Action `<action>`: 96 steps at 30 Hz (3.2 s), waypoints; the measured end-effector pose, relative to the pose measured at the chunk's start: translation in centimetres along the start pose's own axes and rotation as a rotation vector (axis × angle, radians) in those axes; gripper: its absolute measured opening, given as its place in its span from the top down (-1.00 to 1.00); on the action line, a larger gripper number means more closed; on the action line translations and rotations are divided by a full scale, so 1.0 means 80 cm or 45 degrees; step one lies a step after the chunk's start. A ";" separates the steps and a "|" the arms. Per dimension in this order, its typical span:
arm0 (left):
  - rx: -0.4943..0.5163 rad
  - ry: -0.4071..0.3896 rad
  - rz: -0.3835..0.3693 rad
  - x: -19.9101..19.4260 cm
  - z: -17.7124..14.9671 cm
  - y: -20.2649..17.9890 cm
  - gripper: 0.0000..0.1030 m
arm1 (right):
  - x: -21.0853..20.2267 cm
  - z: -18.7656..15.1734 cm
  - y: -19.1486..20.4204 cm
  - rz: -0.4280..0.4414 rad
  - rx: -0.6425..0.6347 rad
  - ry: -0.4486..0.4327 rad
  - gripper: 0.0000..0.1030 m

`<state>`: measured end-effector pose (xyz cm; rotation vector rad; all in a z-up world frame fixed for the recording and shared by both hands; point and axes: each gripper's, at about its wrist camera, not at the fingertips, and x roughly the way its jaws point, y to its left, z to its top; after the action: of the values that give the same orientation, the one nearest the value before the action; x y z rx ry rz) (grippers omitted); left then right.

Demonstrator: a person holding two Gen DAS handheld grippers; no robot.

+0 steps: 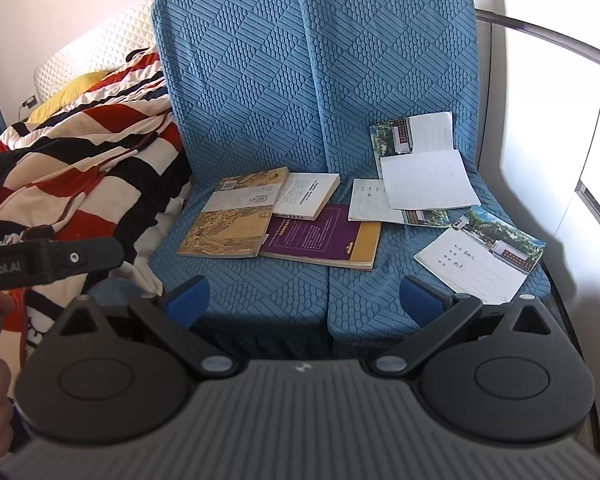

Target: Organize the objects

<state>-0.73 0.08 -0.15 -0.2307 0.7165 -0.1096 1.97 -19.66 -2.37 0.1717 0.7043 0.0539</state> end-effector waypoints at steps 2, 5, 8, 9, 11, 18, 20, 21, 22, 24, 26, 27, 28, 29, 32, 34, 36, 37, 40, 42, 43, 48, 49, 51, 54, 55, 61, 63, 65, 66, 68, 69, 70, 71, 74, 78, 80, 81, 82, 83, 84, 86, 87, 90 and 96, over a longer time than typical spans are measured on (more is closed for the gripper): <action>0.006 -0.011 -0.004 -0.003 0.000 -0.001 -0.99 | 0.000 -0.001 0.002 -0.006 -0.008 -0.004 -1.00; 0.015 -0.015 -0.009 -0.005 0.000 -0.001 -0.99 | -0.001 -0.002 0.003 -0.010 -0.005 -0.004 -1.00; 0.035 -0.011 0.001 0.001 0.003 -0.009 -0.99 | -0.002 -0.002 0.003 -0.014 -0.008 -0.004 -1.00; 0.040 -0.010 0.004 0.001 0.003 -0.010 -0.99 | -0.002 -0.003 0.003 -0.016 -0.009 -0.007 -1.00; 0.043 -0.008 0.001 0.002 0.001 -0.010 -0.99 | -0.004 -0.003 0.003 -0.032 -0.017 -0.024 -1.00; 0.040 0.007 0.000 0.008 -0.004 -0.012 -0.99 | -0.004 -0.004 -0.002 -0.040 -0.013 -0.049 -1.00; 0.037 0.009 -0.002 0.009 -0.005 -0.010 -0.99 | -0.002 -0.005 -0.006 -0.023 0.013 -0.046 -1.00; 0.037 0.009 0.001 0.009 -0.005 -0.009 -0.99 | 0.000 -0.004 -0.007 -0.010 0.024 -0.039 -1.00; 0.036 0.008 0.002 0.009 -0.005 -0.008 -0.99 | 0.002 -0.004 -0.008 -0.006 0.033 -0.032 -1.00; 0.033 0.007 -0.004 0.010 -0.003 -0.005 -0.99 | 0.003 -0.004 -0.007 -0.006 0.036 -0.034 -1.00; 0.028 0.006 -0.003 0.010 -0.002 -0.002 -0.99 | 0.001 -0.004 -0.007 -0.001 0.038 -0.061 -1.00; 0.027 0.004 -0.002 0.010 -0.002 -0.001 -0.99 | 0.000 -0.004 -0.007 0.006 0.043 -0.071 -1.00; 0.026 0.000 -0.002 0.010 -0.002 0.001 -0.99 | -0.001 -0.003 -0.008 0.015 0.050 -0.076 -1.00; 0.026 -0.002 -0.001 0.010 -0.002 0.002 -0.99 | 0.000 -0.004 -0.009 0.024 0.057 -0.077 -1.00; 0.022 -0.002 0.003 0.009 -0.002 0.005 -0.99 | 0.007 -0.004 -0.011 0.015 0.075 -0.053 -1.00; 0.021 -0.006 0.005 0.009 -0.002 0.008 -0.99 | 0.009 -0.005 -0.013 0.013 0.089 -0.045 -1.00; 0.017 -0.010 0.003 0.008 -0.002 0.011 -0.99 | 0.009 -0.005 -0.014 0.017 0.102 -0.049 -0.99; 0.017 -0.011 -0.002 0.008 -0.002 0.013 -0.99 | 0.009 -0.004 -0.015 0.015 0.103 -0.048 -0.99; 0.024 -0.021 -0.006 0.006 0.001 0.012 -0.99 | 0.010 -0.002 -0.013 0.019 0.100 -0.044 -0.99; 0.028 -0.024 -0.008 0.004 0.002 0.012 -0.99 | 0.010 -0.001 -0.012 0.033 0.092 -0.041 -0.99; 0.025 -0.025 -0.007 0.003 0.004 0.011 -0.99 | 0.010 -0.001 -0.010 0.024 0.080 -0.041 -0.99; 0.016 -0.041 -0.004 -0.005 0.009 0.014 -0.99 | 0.010 0.003 -0.001 0.015 0.052 -0.031 -0.96; 0.016 -0.045 -0.003 -0.007 0.010 0.016 -0.99 | 0.010 0.003 -0.001 0.018 0.054 -0.029 -0.96; 0.011 -0.049 0.001 -0.008 0.010 0.020 -0.99 | 0.012 0.004 0.000 0.026 0.058 -0.026 -0.96; -0.009 -0.041 0.005 -0.007 0.011 0.028 -0.99 | 0.015 0.007 0.004 0.040 0.058 -0.017 -0.96; -0.014 -0.039 0.005 -0.006 0.011 0.030 -0.99 | 0.017 0.007 0.005 0.052 0.061 -0.015 -0.96; -0.016 -0.029 -0.003 0.005 0.015 0.039 -0.99 | 0.026 0.013 0.015 0.111 0.054 -0.010 -0.96; -0.014 -0.026 -0.010 0.010 0.017 0.042 -0.99 | 0.031 0.015 0.018 0.109 0.047 -0.004 -0.96; -0.011 -0.026 -0.015 0.015 0.020 0.044 -0.99 | 0.035 0.015 0.020 0.109 0.044 0.004 -0.96; -0.011 -0.025 -0.017 0.017 0.021 0.045 -0.99 | 0.037 0.016 0.022 0.109 0.040 0.008 -0.96; -0.012 -0.023 -0.016 0.022 0.024 0.048 -0.99 | 0.040 0.018 0.025 0.112 0.032 0.016 -0.96; -0.012 -0.026 -0.016 0.024 0.026 0.049 -0.99 | 0.042 0.020 0.026 0.113 0.030 0.018 -0.96; -0.014 -0.028 -0.015 0.025 0.028 0.050 -0.99 | 0.043 0.021 0.027 0.114 0.028 0.018 -0.96; -0.015 -0.027 -0.015 0.027 0.029 0.051 -0.99 | 0.045 0.021 0.028 0.117 0.023 0.018 -0.96; -0.029 -0.026 -0.013 0.034 0.032 0.059 -0.99 | 0.052 0.024 0.031 0.128 0.003 0.024 -0.96; -0.031 -0.012 0.023 0.047 0.035 0.068 -0.99 | 0.064 0.025 0.031 0.143 -0.016 0.032 -0.96; -0.044 -0.002 0.034 0.055 0.036 0.072 -0.99 | 0.071 0.025 0.030 0.143 -0.024 0.032 -0.96; -0.051 -0.002 0.035 0.059 0.036 0.074 -0.99 | 0.075 0.026 0.029 0.145 -0.027 0.033 -0.96; -0.056 -0.002 0.040 0.064 0.037 0.076 -0.99 | 0.079 0.026 0.028 0.148 -0.028 0.033 -0.96; -0.059 -0.005 0.047 0.069 0.037 0.078 -0.99 | 0.085 0.027 0.027 0.151 -0.028 0.033 -0.96; -0.061 -0.013 0.053 0.074 0.038 0.079 -0.99 | 0.091 0.027 0.026 0.153 -0.026 0.034 -0.96; -0.062 -0.025 0.056 0.086 0.038 0.083 -0.99 | 0.104 0.028 0.024 0.159 -0.027 0.029 -0.96; -0.067 -0.025 0.064 0.093 0.039 0.085 -0.99 | 0.110 0.027 0.024 0.160 -0.027 0.027 -0.96; -0.073 -0.028 0.076 0.116 0.038 0.090 -0.99 | 0.134 0.028 0.023 0.164 -0.028 0.027 -0.96; -0.079 -0.024 0.074 0.166 0.037 0.094 -0.99 | 0.178 0.022 0.023 0.175 -0.082 -0.003 -0.96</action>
<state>11.35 5.55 -8.27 -0.2698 0.7082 -0.0297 14.00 -16.57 -9.81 0.1586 0.6870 0.2076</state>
